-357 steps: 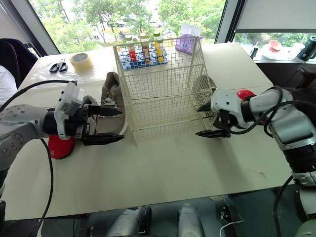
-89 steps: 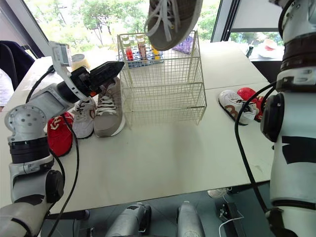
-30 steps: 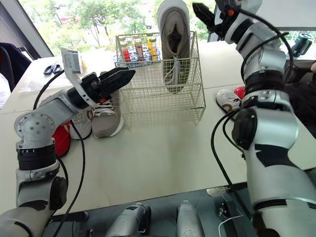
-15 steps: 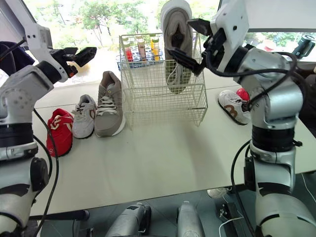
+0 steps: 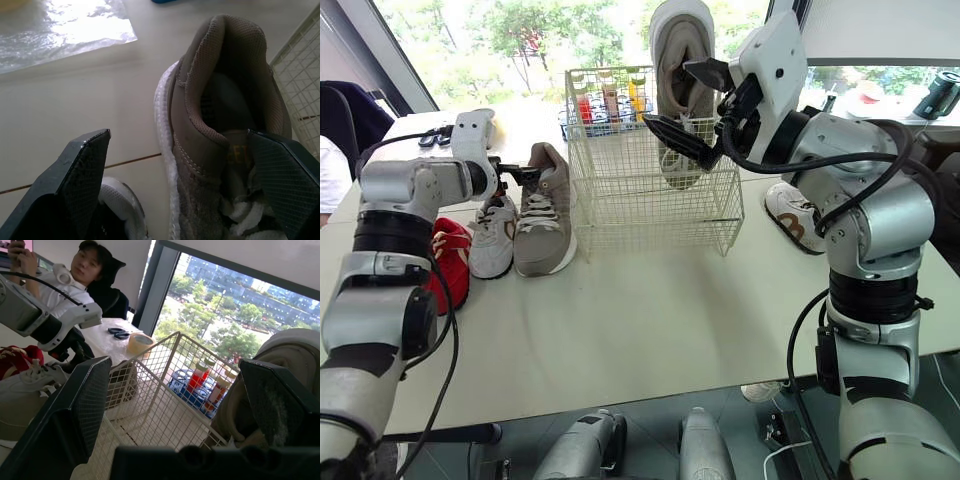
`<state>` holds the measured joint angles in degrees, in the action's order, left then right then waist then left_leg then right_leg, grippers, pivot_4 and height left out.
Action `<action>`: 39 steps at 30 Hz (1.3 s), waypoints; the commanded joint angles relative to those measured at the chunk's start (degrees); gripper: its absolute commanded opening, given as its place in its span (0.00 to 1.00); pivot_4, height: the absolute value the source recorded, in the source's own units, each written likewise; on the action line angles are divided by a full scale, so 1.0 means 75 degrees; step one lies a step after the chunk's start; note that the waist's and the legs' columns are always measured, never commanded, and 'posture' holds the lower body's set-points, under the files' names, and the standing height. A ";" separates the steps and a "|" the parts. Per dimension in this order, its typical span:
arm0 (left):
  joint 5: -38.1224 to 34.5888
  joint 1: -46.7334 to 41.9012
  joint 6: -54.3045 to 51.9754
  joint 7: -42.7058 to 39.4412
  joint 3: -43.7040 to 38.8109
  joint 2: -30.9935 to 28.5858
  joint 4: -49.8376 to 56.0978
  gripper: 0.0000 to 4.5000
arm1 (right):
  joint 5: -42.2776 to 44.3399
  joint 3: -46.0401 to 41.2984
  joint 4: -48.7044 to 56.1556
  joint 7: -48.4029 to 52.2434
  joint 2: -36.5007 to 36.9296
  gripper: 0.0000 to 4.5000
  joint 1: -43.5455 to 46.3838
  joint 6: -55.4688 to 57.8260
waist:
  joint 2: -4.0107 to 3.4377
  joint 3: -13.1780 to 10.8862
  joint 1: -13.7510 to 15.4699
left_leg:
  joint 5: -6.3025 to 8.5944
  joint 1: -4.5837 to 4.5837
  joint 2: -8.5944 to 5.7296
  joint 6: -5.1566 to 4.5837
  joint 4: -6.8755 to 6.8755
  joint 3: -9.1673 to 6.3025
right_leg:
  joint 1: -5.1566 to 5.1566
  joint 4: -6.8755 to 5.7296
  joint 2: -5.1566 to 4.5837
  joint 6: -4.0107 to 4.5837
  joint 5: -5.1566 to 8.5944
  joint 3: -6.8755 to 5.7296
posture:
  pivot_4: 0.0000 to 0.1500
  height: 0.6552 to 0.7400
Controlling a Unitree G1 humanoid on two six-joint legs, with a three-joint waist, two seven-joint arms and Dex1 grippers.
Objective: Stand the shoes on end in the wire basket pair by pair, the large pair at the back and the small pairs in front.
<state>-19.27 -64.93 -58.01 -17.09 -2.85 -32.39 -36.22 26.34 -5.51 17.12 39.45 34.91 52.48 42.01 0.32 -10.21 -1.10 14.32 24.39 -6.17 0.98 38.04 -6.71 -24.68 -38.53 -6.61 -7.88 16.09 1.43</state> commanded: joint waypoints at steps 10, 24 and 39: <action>-0.0022 -0.0632 -0.2368 -0.0374 -0.0097 -0.0121 0.1341 1.00 | 0.0162 -0.0001 0.0263 -0.0322 0.0063 0.97 0.0275 0.0011 | 0.0000 0.0000 -0.0005 | 0.0000 0.0000 0.0000 0.0000 0.0001 -0.0001 | 0.0000 -0.0002 0.0000 0.0000 0.0000 0.0000 | 1.00 1.00; 0.0702 -0.0526 -0.1702 -0.0367 0.0348 0.0276 0.0157 1.00 | 0.0156 0.0074 0.0276 -0.0417 0.0015 0.97 0.0268 0.0049 | 0.0001 0.0000 0.0013 | -0.0001 -0.0001 0.0000 0.0001 0.0001 0.0000 | -0.0001 -0.0003 0.0001 0.0000 0.0000 0.0000 | 1.00 1.00; 0.1331 -0.1181 0.0830 -0.0233 -0.0007 0.0889 -0.3198 0.59 | 0.0135 0.0093 0.0419 -0.0612 0.0085 1.00 0.0117 0.0161 | 0.0010 0.0009 0.0055 | -0.0003 -0.0019 -0.0011 0.0005 0.0015 0.0000 | 0.0007 -0.0055 -0.0012 0.0000 -0.0001 -0.0003 | 1.00 1.00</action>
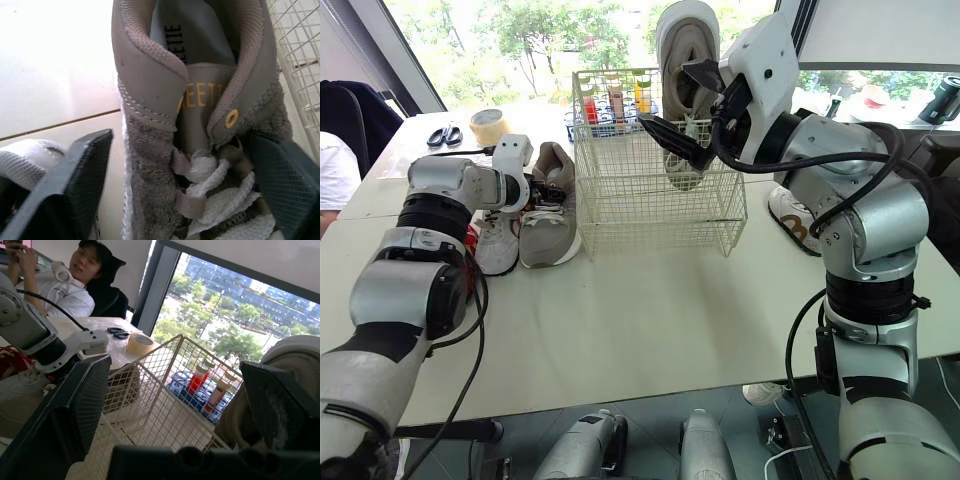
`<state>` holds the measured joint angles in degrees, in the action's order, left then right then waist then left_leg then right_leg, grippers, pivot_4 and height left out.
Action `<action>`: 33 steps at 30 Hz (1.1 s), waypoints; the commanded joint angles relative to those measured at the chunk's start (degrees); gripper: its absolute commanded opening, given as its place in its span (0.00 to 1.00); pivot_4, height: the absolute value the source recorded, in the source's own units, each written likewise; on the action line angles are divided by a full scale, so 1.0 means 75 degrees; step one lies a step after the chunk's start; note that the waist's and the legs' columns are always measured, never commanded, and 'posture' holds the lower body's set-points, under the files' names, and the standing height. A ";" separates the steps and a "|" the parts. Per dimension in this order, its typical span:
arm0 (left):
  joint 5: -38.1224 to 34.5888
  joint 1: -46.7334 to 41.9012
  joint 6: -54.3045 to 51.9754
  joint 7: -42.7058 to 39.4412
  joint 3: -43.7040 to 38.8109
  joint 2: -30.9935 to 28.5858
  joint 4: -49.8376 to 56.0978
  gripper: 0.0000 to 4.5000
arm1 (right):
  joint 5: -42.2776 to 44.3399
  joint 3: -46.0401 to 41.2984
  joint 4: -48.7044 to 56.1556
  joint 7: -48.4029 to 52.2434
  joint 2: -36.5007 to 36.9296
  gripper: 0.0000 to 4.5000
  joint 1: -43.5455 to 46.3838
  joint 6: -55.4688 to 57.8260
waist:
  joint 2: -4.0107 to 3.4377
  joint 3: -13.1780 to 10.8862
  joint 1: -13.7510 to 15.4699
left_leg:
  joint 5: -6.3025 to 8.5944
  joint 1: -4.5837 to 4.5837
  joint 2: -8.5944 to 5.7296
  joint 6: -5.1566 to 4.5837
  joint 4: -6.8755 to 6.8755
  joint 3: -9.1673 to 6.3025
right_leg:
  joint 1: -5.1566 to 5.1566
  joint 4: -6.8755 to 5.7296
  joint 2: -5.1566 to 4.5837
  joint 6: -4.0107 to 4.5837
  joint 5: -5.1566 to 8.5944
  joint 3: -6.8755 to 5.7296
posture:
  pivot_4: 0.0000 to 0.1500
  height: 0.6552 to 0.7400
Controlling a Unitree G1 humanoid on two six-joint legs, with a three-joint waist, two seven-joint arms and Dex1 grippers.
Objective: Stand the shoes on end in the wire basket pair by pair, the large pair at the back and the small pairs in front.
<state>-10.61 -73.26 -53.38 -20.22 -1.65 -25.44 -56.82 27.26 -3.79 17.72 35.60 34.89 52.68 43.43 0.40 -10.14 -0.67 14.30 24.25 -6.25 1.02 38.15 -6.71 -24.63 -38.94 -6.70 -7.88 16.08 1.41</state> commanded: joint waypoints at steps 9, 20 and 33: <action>0.0073 -0.0305 0.0355 0.0335 -0.0720 -0.0314 -0.0668 0.14 | -0.0008 -0.0149 0.0364 -0.0137 0.0144 1.00 0.0037 -0.0052 | 0.0000 0.0001 -0.0023 | -0.0002 -0.0015 0.0000 0.0000 0.0000 -0.0001 | 0.0005 -0.0017 0.0001 0.0000 0.0000 0.0001 | 1.00 1.00; -0.1169 -0.1309 0.0285 0.0504 -0.2535 -0.1411 0.2101 0.14 | -0.0118 -0.0089 -0.0028 -0.0001 0.0204 1.00 0.0223 -0.0304 | 0.0035 -0.0016 -0.0189 | -0.0007 0.0093 -0.0002 0.0008 0.0001 0.0001 | -0.0101 -0.0021 -0.0010 0.0001 0.0000 -0.0001 | 1.00 1.00; -0.0811 -0.2247 0.6550 0.0203 -0.1936 0.1080 0.2715 0.14 | -0.0364 -0.0069 -0.0053 -0.0123 0.0094 1.00 0.0123 -0.0677 | 0.0047 -0.0015 0.0023 | -0.0007 0.0092 -0.0006 0.0009 0.0011 0.0005 | -0.0090 -0.0007 -0.0015 0.0001 -0.0001 -0.0012 | 1.00 1.00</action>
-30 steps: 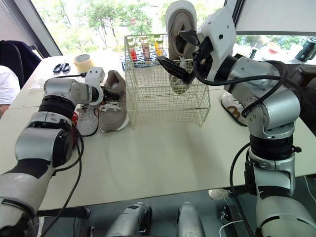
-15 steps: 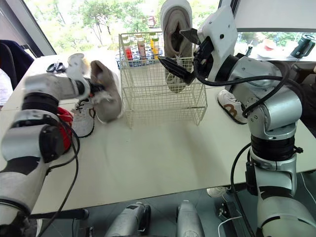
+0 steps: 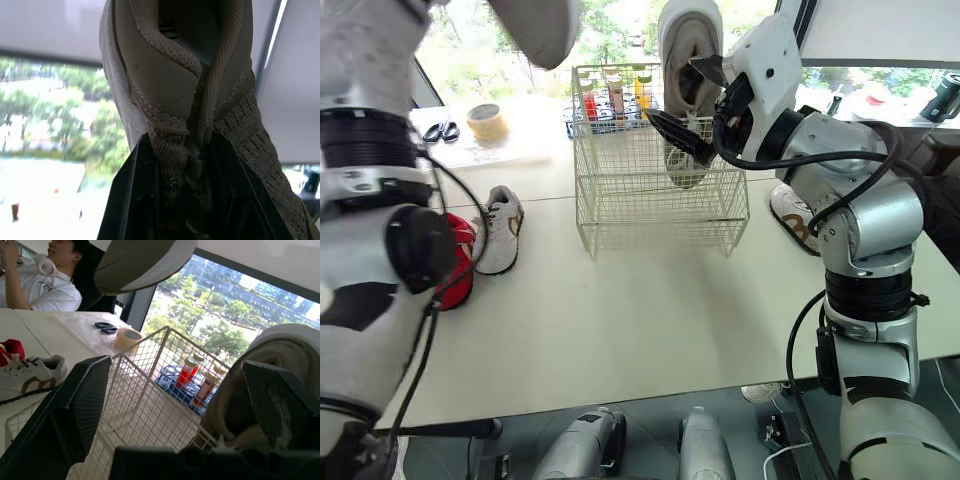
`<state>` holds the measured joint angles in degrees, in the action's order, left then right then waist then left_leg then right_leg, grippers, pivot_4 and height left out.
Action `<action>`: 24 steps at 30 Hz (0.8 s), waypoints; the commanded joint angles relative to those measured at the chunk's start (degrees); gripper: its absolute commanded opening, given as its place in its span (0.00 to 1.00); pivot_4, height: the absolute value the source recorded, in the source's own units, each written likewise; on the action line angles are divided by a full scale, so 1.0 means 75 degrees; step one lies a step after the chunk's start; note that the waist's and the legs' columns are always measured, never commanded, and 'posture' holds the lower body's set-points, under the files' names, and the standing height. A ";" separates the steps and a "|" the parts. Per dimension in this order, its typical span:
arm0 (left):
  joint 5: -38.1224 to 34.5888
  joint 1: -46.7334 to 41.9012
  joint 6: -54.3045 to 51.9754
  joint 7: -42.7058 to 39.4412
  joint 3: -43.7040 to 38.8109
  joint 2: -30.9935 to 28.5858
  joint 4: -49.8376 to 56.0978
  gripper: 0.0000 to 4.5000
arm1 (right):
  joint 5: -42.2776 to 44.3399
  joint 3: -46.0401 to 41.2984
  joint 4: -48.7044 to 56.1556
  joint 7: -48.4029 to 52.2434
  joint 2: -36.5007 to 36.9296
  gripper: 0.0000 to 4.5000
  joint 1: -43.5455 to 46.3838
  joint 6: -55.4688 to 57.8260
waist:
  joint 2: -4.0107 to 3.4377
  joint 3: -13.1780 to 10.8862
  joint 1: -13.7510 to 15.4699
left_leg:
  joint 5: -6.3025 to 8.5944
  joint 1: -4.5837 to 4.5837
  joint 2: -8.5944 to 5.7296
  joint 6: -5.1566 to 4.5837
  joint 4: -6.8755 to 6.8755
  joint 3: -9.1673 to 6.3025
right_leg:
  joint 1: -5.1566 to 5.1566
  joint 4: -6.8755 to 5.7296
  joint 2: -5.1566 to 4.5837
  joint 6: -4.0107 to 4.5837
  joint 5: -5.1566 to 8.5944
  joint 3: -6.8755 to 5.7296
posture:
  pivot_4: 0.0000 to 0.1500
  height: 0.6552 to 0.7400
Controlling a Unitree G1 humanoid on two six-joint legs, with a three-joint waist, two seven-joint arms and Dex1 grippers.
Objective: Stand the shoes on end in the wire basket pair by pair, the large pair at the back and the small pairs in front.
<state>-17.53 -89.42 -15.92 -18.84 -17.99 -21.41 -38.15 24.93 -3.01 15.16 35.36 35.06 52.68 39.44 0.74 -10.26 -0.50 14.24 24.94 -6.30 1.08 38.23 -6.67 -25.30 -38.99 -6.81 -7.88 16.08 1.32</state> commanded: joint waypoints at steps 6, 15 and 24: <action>0.1233 0.0504 0.5066 0.0714 0.0917 0.1563 -0.0946 0.14 | -0.0007 -0.0375 0.0830 -0.0399 0.0176 1.00 -0.0172 0.0164 | -0.0001 0.0001 -0.0124 | 0.0000 -0.0013 0.0008 0.0000 -0.0010 0.0018 | -0.0008 -0.0010 0.0006 0.0000 0.0000 0.0014 | 1.00 1.00; 0.3334 0.0761 0.7950 0.3071 0.1781 0.1373 -0.2902 0.14 | 0.0117 -0.0690 0.1608 -0.0843 0.0354 1.00 -0.0624 0.0724 | 0.0002 0.0000 -0.0030 | 0.0000 -0.0016 0.0005 -0.0005 -0.0005 0.0026 | -0.0006 -0.0012 0.0005 0.0000 0.0000 0.0015 | 1.00 1.00; 0.4182 0.1146 0.8764 0.4344 0.2246 0.1245 -0.3811 0.14 | 0.0150 -0.0689 0.1690 -0.0879 0.0423 1.00 -0.0582 0.0868 | 0.0002 0.0000 -0.0030 | -0.0001 -0.0016 0.0004 -0.0007 -0.0004 0.0024 | -0.0003 -0.0013 0.0005 0.0000 0.0000 0.0013 | 1.00 1.00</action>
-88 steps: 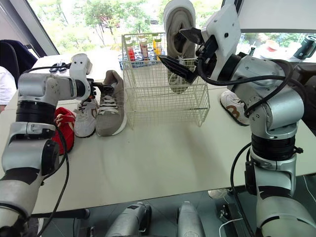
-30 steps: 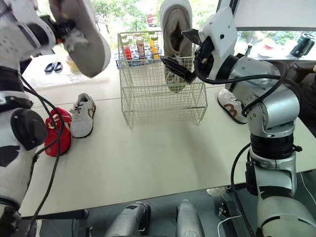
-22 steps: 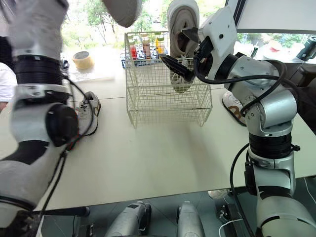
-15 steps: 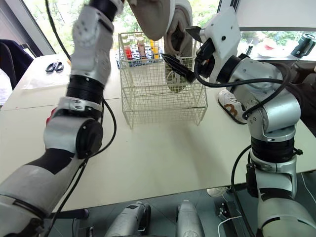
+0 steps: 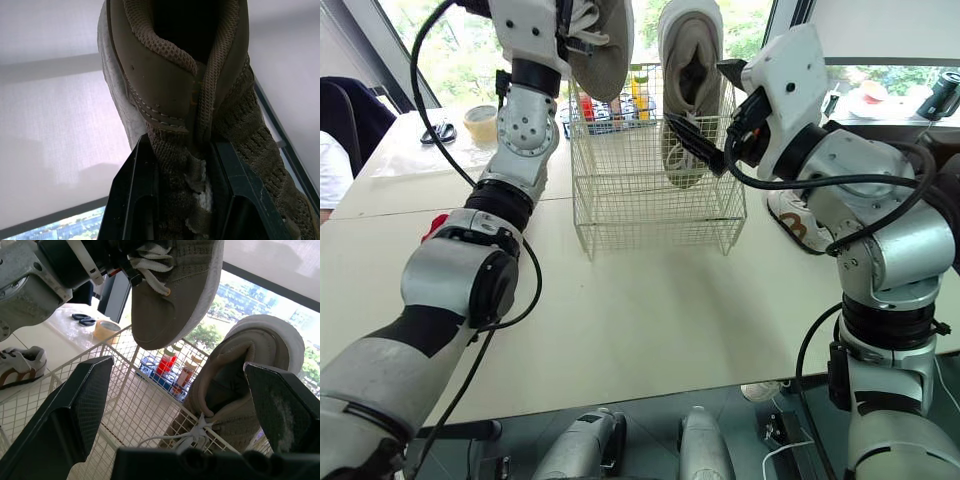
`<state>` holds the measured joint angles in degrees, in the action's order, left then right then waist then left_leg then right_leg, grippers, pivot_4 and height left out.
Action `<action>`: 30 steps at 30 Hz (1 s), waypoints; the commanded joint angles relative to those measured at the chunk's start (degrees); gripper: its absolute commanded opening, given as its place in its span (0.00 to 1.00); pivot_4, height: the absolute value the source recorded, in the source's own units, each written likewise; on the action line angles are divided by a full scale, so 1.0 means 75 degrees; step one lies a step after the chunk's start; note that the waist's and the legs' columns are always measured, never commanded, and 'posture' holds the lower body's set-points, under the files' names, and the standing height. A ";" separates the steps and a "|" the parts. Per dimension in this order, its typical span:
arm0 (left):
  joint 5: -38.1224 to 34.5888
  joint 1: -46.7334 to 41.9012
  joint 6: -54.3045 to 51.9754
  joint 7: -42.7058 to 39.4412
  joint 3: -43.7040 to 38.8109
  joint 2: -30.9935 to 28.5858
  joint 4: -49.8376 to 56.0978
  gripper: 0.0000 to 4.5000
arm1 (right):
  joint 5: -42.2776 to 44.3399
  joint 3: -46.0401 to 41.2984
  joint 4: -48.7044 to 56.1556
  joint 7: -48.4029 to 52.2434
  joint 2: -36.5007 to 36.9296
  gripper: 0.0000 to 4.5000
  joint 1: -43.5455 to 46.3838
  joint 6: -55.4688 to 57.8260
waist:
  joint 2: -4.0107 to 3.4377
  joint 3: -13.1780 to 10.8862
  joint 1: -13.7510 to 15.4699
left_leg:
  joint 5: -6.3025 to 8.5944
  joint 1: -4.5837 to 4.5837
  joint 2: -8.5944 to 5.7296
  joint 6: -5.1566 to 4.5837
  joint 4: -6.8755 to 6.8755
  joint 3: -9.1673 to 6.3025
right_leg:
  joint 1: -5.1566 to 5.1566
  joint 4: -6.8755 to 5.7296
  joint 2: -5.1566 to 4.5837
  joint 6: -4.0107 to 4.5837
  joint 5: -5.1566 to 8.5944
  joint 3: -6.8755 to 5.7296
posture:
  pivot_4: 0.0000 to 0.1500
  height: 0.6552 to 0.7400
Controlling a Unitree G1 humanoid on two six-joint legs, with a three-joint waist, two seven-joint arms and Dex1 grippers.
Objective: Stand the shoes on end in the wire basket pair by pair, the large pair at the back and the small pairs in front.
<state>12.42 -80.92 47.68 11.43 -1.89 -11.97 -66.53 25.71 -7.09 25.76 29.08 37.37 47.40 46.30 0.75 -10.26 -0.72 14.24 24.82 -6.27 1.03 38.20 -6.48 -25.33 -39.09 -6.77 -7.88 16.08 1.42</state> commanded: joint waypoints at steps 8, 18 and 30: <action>0.0136 0.0534 0.0489 0.0432 0.0146 0.0251 -0.0359 0.14 | 0.0069 -0.0081 0.0290 -0.0030 0.0096 1.00 0.0145 -0.0051 | 0.0000 0.0000 -0.0032 | 0.0000 0.0000 0.0001 -0.0001 -0.0002 0.0000 | -0.0001 -0.0001 0.0000 0.0000 0.0000 -0.0001 | 1.00 1.00; -0.0800 0.0977 -0.0652 -0.1242 -0.0199 0.1002 -0.0532 0.14 | -0.0007 -0.0016 0.0100 0.0047 0.0094 1.00 0.0242 -0.0244 | 0.0000 0.0001 -0.0012 | 0.0000 0.0000 0.0000 -0.0002 0.0000 -0.0001 | 0.0000 0.0000 0.0000 0.0000 0.0000 -0.0003 | 1.00 1.00; -0.4381 0.4926 -0.7707 -0.5890 0.0007 -0.0131 0.7267 0.99 | 0.0112 -0.0386 0.0472 -0.0168 0.0181 1.00 -0.0246 0.0017 | -0.0028 0.0036 -0.0082 | 0.0033 -0.0144 0.0010 -0.0058 -0.0012 -0.0013 | 0.0138 0.0009 0.0011 0.0001 0.0001 0.0001 | 1.00 1.00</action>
<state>-15.28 -46.40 1.39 -29.23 -1.78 -10.07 -20.40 26.02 -7.68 27.32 28.16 37.70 45.36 46.41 0.54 -9.99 -1.34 14.48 23.75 -6.17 0.60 38.10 -6.58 -24.32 -39.04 -6.67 -7.87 16.09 1.45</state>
